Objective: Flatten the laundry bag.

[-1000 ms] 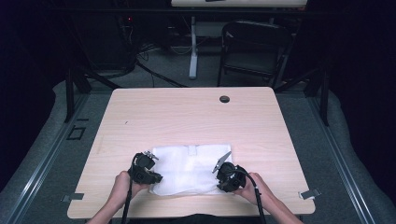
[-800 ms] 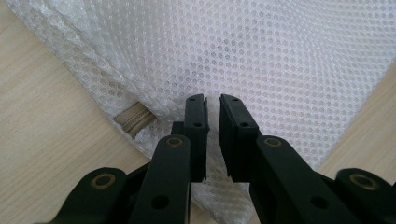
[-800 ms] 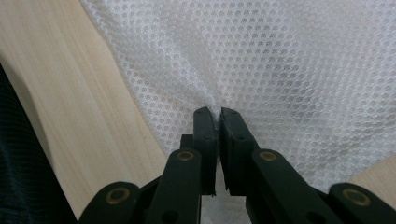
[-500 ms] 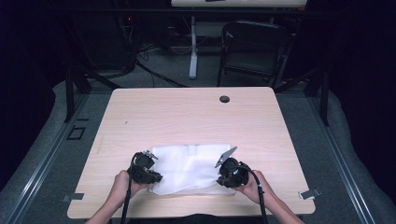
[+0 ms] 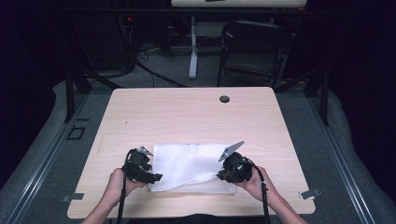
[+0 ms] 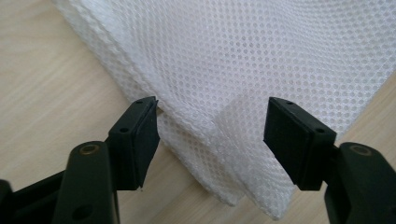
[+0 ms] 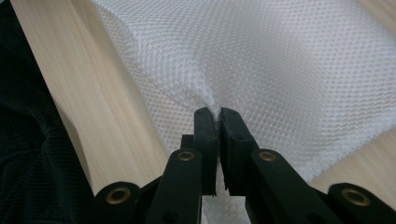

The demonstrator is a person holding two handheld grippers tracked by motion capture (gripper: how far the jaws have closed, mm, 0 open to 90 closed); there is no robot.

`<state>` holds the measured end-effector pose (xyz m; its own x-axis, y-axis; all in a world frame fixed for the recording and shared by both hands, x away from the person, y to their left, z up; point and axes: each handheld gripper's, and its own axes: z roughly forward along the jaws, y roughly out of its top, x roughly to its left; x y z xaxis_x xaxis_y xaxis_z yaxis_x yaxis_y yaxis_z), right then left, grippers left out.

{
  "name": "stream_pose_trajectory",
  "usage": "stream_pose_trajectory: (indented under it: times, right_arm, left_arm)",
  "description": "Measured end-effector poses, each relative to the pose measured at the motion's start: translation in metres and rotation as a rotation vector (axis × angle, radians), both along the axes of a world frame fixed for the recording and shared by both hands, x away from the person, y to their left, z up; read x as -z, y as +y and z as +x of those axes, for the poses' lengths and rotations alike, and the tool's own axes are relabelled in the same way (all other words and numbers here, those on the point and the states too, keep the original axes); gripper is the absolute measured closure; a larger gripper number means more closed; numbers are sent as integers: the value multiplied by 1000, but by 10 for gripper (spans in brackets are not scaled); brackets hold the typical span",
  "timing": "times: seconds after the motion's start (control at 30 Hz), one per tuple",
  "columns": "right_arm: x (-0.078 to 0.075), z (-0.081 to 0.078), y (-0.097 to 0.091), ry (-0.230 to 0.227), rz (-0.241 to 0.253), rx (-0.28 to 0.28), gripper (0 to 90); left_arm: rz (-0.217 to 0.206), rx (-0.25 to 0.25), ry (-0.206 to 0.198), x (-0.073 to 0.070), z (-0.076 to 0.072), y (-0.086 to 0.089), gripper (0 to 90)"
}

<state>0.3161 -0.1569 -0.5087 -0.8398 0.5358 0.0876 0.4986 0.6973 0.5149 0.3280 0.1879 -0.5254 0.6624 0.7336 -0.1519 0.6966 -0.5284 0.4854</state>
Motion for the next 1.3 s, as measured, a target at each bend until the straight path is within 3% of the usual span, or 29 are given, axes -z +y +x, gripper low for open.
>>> stream_pose_trajectory:
  times: [0.17, 0.2, 0.3, 0.33, 0.47, 0.63, 0.67, 0.8, 0.9, 0.93, 0.97, 1.0, 1.07, 1.2, 1.3]
  right_arm:
    - [-4, 0, 0, -10, 11, 5, 864]
    - [-5, 1, 0, -14, 9, -1, 864]
    - [-6, 1, 1, -18, 15, 5, 864]
    - [-6, 2, 0, -19, 20, 9, 864]
    - [-7, 4, 2, -28, 36, 32, 864]
    - [-10, 6, 2, -32, 49, 47, 864]
    - [-11, 7, 1, -35, 58, 53, 864]
    - [-12, 8, 3, -27, 60, 55, 865]
    - [-14, 8, 3, -25, 71, 57, 865]
    - [-16, 9, 2, -21, 82, 64, 865]
    - [-16, 9, 2, -21, 82, 64, 865]
    - [-17, 10, 1, -20, 90, 61, 865]
    - [-17, 10, 0, -18, 95, 61, 865]
    - [-17, 7, -1, -14, 95, 63, 865]
    - [-17, 2, 0, -20, 92, 65, 864]
  left_arm:
    - [-47, 6, -79, -11, -8, 0, 162]
    - [-76, 30, -101, -16, -12, -2, 157]
    - [-91, 65, -111, -17, -16, -6, 140]
    - [-82, 78, -111, -16, -16, -8, 99]
    - [-58, 127, -114, -12, -21, -15, 76]
    - [-17, 199, -102, -6, -26, -29, 83]
    - [-12, 210, -93, -5, -27, -32, 103]
    - [53, 234, -148, -1, -32, -47, 214]
    - [73, 256, -188, 0, -35, -52, 253]
    - [70, 261, -192, -1, -35, -52, 359]
    - [72, 261, -200, -1, -35, -53, 359]
    - [65, 263, -210, -1, -35, -52, 486]
    - [57, 274, -221, -2, -35, -52, 507]
    - [39, 310, -222, -4, -36, -51, 695]
    - [55, 312, -212, -2, -36, -53, 854]
